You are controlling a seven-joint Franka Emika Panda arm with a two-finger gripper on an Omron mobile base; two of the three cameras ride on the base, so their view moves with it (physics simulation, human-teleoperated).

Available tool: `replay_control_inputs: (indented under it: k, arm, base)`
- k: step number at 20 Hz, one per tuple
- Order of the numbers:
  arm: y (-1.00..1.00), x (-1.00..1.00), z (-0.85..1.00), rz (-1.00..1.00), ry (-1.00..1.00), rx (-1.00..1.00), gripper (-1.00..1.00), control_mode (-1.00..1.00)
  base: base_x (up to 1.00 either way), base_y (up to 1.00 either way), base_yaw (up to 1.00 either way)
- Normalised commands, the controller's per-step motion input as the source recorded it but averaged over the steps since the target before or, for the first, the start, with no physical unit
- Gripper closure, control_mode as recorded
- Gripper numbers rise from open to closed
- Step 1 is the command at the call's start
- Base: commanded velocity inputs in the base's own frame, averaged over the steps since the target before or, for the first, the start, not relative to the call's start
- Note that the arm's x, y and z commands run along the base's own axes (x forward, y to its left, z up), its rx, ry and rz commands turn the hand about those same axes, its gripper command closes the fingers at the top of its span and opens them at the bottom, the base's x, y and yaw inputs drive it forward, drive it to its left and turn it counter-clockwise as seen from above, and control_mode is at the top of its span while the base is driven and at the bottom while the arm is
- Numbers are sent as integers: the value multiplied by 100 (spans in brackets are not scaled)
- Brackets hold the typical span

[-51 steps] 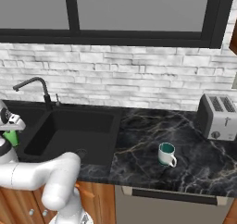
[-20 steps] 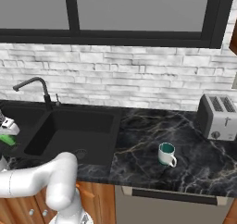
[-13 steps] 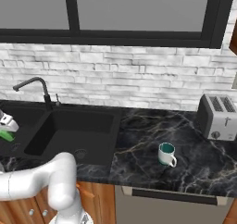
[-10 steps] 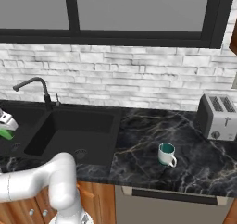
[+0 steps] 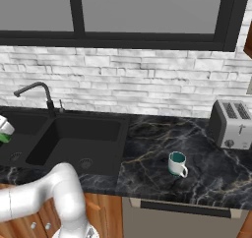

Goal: Move any existing items from the left basin to the right basin for drying. Then move the mug from the counter to the left basin of the sink for washing.

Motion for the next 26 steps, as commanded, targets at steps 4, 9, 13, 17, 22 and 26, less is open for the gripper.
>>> replay_control_inputs:
  k: [4,9,13,17,22,26]
  arm:
    - [-40,-39,50,-11,-7,5,100,-100]
    - [-50,-28,53,-13,-1,7,100,-100]
    - [-49,-25,43,-12,0,8,100,-100]
    - [-50,-31,37,-13,0,8,100,-100]
    - [-57,-41,32,-12,0,8,100,-100]
    - [-58,-48,24,-13,0,8,100,-100]
  base:
    - [0,0,0]
    - [0,0,0]
    - [0,0,0]
    - [0,0,0]
    - [0,0,0]
    - [0,0,0]
